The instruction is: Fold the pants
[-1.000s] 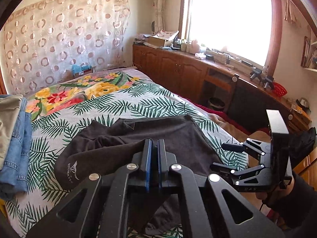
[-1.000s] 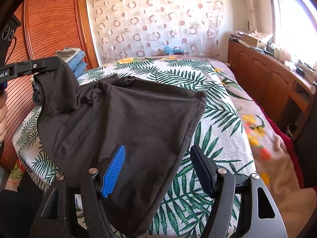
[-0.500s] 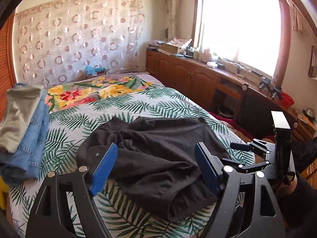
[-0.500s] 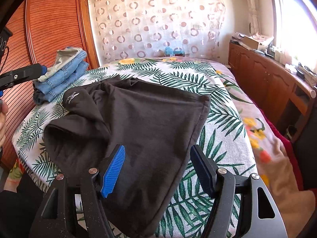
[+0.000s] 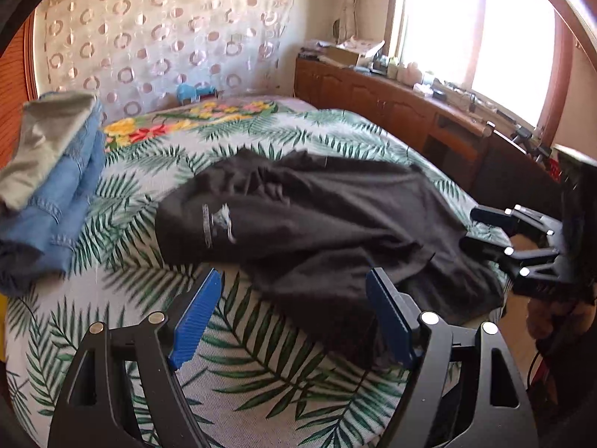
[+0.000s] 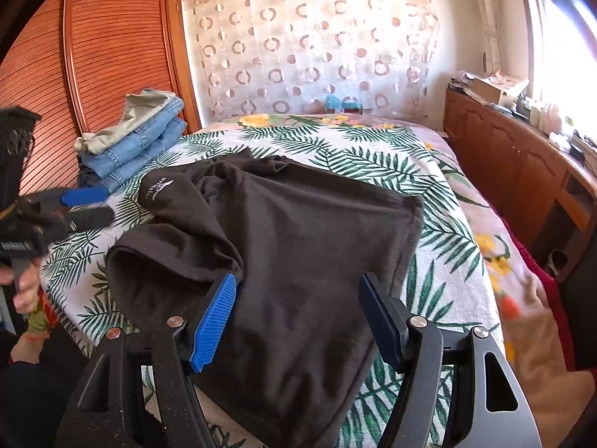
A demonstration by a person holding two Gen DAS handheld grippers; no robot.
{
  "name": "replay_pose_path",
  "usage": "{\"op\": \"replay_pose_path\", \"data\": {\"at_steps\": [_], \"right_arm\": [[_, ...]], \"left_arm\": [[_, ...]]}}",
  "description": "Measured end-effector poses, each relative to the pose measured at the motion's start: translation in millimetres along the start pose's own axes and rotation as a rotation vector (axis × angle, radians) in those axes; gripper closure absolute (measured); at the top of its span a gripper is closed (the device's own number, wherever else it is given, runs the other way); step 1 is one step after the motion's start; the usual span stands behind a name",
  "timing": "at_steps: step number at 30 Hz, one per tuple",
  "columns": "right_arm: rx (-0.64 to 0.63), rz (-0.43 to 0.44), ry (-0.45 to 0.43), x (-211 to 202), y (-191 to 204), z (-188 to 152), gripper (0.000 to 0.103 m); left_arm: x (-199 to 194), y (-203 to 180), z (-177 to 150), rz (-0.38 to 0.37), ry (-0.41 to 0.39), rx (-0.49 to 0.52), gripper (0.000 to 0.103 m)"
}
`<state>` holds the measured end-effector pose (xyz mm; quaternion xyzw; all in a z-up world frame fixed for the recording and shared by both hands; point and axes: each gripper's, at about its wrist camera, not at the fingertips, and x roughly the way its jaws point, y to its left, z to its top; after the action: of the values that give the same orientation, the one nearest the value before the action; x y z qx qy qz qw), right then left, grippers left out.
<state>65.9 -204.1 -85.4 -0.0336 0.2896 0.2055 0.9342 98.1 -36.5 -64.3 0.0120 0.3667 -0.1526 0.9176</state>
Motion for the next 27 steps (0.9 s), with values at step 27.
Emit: {"op": "replay_pose_path", "data": {"at_steps": [27], "right_arm": [[-0.049,0.112,0.067,36,26,6,0.07]], "left_arm": [[17,10,-35,0.018,0.052,-0.022,0.022]]}}
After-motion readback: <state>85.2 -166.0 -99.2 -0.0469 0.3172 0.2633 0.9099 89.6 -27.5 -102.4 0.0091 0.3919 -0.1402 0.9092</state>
